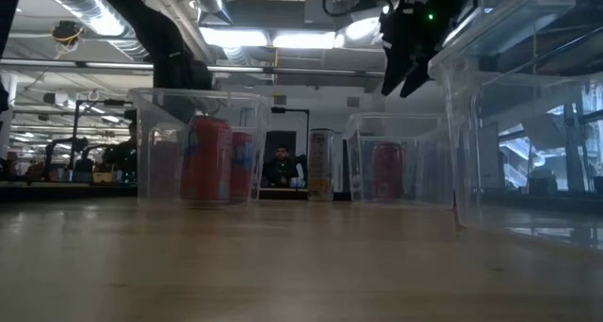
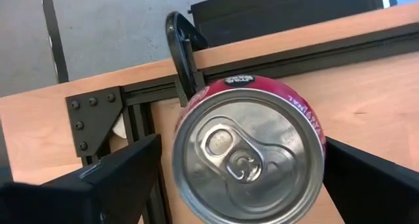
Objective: Sort soda cans
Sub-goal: Put the red-white soda can into the top right transparent bin
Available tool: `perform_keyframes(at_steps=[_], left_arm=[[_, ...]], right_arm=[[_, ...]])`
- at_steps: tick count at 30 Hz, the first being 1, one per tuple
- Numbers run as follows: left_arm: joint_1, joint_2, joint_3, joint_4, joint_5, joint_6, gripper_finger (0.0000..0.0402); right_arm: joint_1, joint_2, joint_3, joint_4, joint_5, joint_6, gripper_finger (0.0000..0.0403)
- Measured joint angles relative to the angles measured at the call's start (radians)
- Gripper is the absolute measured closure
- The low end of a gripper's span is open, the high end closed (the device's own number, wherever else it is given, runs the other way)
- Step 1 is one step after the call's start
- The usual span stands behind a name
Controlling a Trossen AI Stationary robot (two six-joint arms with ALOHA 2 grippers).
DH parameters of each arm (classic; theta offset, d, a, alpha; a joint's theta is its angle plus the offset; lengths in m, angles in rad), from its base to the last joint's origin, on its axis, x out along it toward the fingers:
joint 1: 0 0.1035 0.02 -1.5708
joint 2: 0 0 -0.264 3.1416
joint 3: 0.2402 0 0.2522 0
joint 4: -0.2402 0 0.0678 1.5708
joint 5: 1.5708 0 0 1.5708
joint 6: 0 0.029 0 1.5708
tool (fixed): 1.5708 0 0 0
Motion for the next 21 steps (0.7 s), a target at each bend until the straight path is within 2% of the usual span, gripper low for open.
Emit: perform_keyframes(at_steps=[3,10,17,21], left_arm=[[0.0,0.003,0.0,0.0,0.014,0.015,0.0038],[0.0,0.001,0.0,0.004,0.021,0.062,0.011],[-0.002,-0.012,-0.001,-0.002,0.015,0.102,0.0112],[-0.004,-0.055,0.017,-0.02,0.018,0.117,0.0111]], right_arm=[[0.0,0.0,-0.011,0.008,0.0,0.001,0.0023],[0.0,0.0,-0.011,0.015,0.0,-0.005,0.0023],[0.0,-0.014,-0.011,-0.021,0.001,-0.009,0.0023],[0.0,-0.064,-0.011,-0.044,0.004,-0.009,0.0023]])
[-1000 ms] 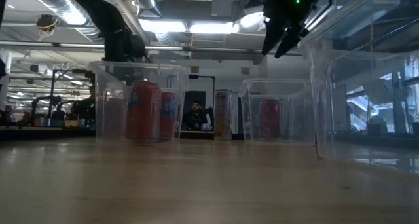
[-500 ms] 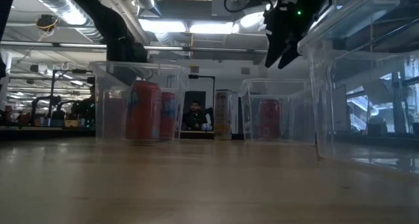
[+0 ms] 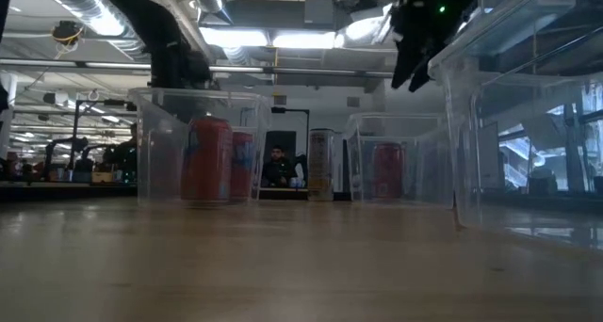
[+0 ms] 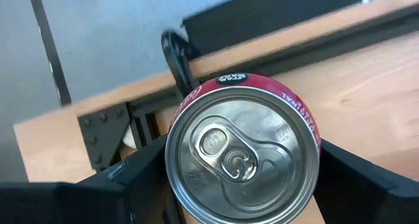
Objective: Sort soda cans
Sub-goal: Put the red-white soda can into the top right transparent bin
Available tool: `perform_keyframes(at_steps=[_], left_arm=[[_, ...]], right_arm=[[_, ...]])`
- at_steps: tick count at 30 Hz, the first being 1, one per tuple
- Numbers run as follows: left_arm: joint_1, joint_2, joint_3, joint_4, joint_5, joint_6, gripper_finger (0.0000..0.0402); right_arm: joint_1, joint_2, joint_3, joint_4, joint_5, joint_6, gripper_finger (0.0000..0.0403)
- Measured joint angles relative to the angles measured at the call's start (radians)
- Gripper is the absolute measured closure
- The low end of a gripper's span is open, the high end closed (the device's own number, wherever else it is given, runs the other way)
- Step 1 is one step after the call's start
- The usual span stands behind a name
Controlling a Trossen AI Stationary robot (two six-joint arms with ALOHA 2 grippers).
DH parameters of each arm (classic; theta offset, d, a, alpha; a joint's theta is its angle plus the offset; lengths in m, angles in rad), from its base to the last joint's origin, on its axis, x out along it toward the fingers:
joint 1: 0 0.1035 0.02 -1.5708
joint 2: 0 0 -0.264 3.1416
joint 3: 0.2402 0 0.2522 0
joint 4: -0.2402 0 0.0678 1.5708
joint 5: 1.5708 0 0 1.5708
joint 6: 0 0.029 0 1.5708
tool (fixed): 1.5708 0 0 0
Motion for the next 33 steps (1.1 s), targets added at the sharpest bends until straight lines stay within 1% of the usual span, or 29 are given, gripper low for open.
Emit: perform_keyframes(at_steps=[4,9,16,20,25,28,33], left_arm=[[-0.014,-0.061,0.038,-0.032,-0.017,0.007,0.0111],[-0.047,-0.141,0.097,-0.027,-0.027,0.029,0.0111],[-0.137,-0.221,0.192,-0.023,-0.023,0.076,0.0111],[-0.202,-0.244,0.225,-0.003,0.066,0.07,0.0111],[-0.3,-0.249,0.236,0.077,0.19,0.064,0.011],[-0.368,-0.239,0.236,0.147,0.229,0.058,0.011],[-0.472,-0.214,0.236,0.283,0.287,0.055,0.011]], right_arm=[[0.0,-0.071,0.0,-0.015,0.002,0.012,0.0023],[0.0,-0.143,0.0,-0.043,0.006,0.013,0.0023],[-0.001,-0.166,0.0,-0.147,0.005,0.085,0.0023],[-0.001,-0.166,0.0,-0.21,0.016,0.122,0.0023],[0.0,-0.215,0.0,-0.199,0.016,0.127,0.0023],[-0.001,-0.267,-0.027,-0.14,0.018,0.101,0.0023],[-0.001,-0.376,-0.146,0.023,-0.005,0.082,0.0023]])
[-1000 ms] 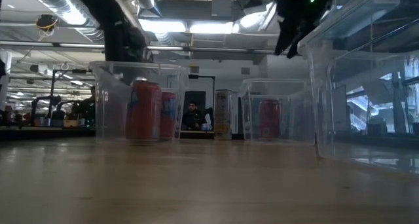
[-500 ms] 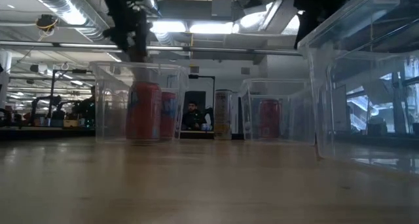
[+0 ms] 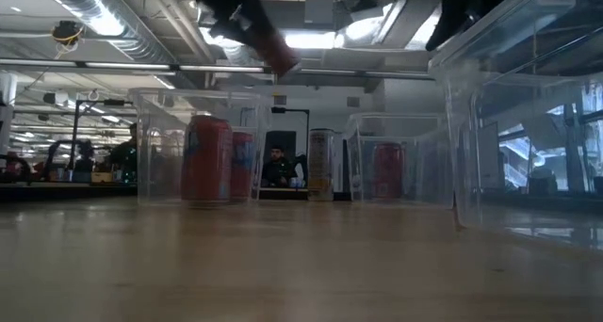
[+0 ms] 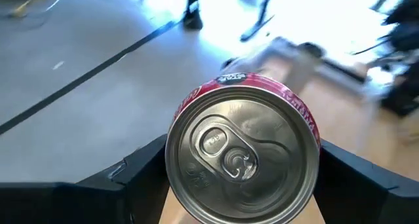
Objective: Sort soda cans
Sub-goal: Put the red-white soda can into the top right transparent bin
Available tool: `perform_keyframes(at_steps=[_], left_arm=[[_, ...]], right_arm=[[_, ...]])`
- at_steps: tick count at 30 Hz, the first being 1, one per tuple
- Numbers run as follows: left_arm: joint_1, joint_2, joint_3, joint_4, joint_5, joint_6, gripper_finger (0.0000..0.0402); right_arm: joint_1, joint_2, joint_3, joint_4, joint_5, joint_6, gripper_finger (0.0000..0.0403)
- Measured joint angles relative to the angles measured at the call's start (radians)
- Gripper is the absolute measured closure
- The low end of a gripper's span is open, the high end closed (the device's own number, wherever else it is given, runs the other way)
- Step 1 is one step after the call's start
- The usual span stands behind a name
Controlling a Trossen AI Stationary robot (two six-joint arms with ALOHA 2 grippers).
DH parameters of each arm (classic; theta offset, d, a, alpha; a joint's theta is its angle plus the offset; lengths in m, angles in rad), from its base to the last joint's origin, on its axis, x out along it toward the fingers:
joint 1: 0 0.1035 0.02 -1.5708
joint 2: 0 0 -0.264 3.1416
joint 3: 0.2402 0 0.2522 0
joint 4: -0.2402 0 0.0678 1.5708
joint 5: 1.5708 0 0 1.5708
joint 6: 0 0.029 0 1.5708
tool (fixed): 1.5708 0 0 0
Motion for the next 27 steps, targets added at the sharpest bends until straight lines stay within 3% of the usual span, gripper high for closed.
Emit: perform_keyframes(at_steps=[9,16,21,27], left_arm=[[-0.122,0.096,0.0,0.238,0.112,-0.06,0.0109],[-0.179,0.168,0.0,0.36,0.148,-0.094,0.0109],[-0.2,0.223,0.0,0.426,0.15,-0.133,0.0109],[-0.22,0.303,0.0,0.515,0.177,-0.163,0.0109]], right_arm=[[0.0,-0.01,-0.099,0.09,-0.049,-0.002,0.0023],[0.0,0.003,-0.084,0.097,0.029,-0.068,0.0037],[0.0,-0.009,-0.061,0.175,0.029,-0.181,0.0104],[0.0,-0.019,-0.059,0.262,0.03,-0.257,0.0238]])
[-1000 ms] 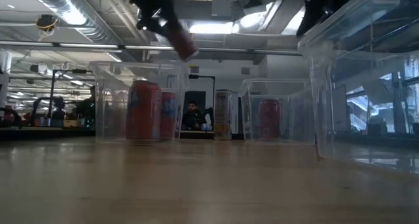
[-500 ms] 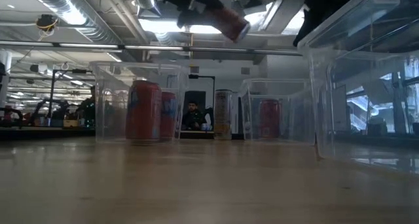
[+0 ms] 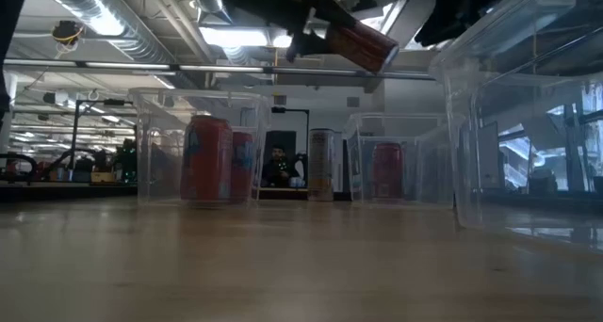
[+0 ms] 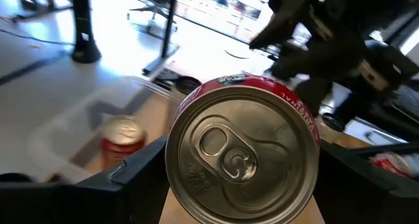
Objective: Sort soda cans
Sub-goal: Put the red-white soda can into the top right transparent bin
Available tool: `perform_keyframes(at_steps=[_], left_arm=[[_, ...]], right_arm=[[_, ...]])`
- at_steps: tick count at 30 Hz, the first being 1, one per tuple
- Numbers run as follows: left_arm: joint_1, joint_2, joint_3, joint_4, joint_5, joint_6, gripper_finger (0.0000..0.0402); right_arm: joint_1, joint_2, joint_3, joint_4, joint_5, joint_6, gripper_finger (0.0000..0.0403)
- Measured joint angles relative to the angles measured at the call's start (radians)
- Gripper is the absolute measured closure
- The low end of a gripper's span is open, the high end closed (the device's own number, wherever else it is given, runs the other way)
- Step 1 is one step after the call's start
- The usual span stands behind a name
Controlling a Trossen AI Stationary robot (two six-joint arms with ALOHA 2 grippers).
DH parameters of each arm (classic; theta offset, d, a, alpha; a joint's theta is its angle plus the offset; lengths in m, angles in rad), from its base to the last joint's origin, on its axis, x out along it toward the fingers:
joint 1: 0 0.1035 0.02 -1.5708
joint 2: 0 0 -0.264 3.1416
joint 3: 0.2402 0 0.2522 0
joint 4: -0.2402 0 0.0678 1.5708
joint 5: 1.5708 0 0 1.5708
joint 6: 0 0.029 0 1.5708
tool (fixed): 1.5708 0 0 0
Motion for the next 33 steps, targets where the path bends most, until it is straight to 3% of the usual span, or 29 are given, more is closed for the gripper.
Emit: perform_keyframes(at_steps=[7,16,33], left_arm=[[-0.042,0.057,0.0,0.075,0.056,0.009,0.0109],[-0.052,0.085,0.0,0.066,0.015,0.048,0.0109],[-0.024,0.114,-0.002,0.19,-0.031,0.085,0.0109]], right_arm=[[0.0,0.034,-0.046,0.081,-0.04,0.026,0.039],[0.001,0.04,-0.077,0.1,-0.131,0.112,0.0382],[0.0,0.175,-0.077,0.112,-0.14,0.122,0.04]])
